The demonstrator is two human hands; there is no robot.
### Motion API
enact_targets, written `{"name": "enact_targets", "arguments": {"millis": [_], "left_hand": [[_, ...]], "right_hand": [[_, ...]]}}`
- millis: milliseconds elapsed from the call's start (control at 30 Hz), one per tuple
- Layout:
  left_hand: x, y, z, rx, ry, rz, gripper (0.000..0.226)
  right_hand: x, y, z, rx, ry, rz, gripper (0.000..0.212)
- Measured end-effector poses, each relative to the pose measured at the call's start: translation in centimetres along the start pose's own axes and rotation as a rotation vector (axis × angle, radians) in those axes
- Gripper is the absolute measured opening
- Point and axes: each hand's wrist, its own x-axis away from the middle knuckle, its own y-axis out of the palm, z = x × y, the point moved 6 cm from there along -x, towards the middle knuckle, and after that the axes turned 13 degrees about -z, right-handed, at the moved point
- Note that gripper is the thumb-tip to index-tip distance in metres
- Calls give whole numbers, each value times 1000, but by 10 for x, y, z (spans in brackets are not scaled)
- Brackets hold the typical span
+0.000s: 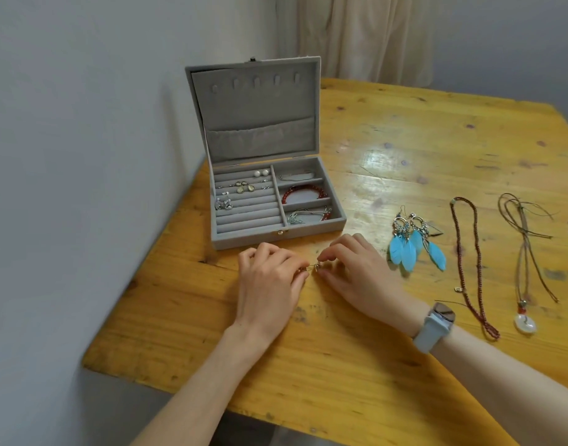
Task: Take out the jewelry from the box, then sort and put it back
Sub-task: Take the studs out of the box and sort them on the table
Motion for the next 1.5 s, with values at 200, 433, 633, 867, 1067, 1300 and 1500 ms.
{"name": "enact_targets", "arguments": {"millis": [200, 433, 633, 867, 1067, 1300, 1500], "left_hand": [[0, 0, -5, 11, -15, 10, 41], [-15, -30, -28, 62, -20, 131, 39], [-67, -53, -89, 28, -213, 103, 30], [-123, -45, -102, -161, -148, -33, 32], [-142, -37, -105, -212, -152, -32, 29], [-145, -35, -103, -150, -135, -7, 25], [-137, -48, -91, 36, -178, 9, 21]], "right_hand": [[-2, -2, 1, -76, -1, -49, 24], [-44, -34, -5, -126, -47, 92, 20], [-139, -28, -4, -76, 40, 42, 24], [-185, -7, 1, -36, 118, 40, 17], [-186, -11, 5, -96, 117, 66, 13], [-158, -36, 12, -242, 166, 127, 7], [-112, -60, 17, -362, 199, 153, 3]]}}
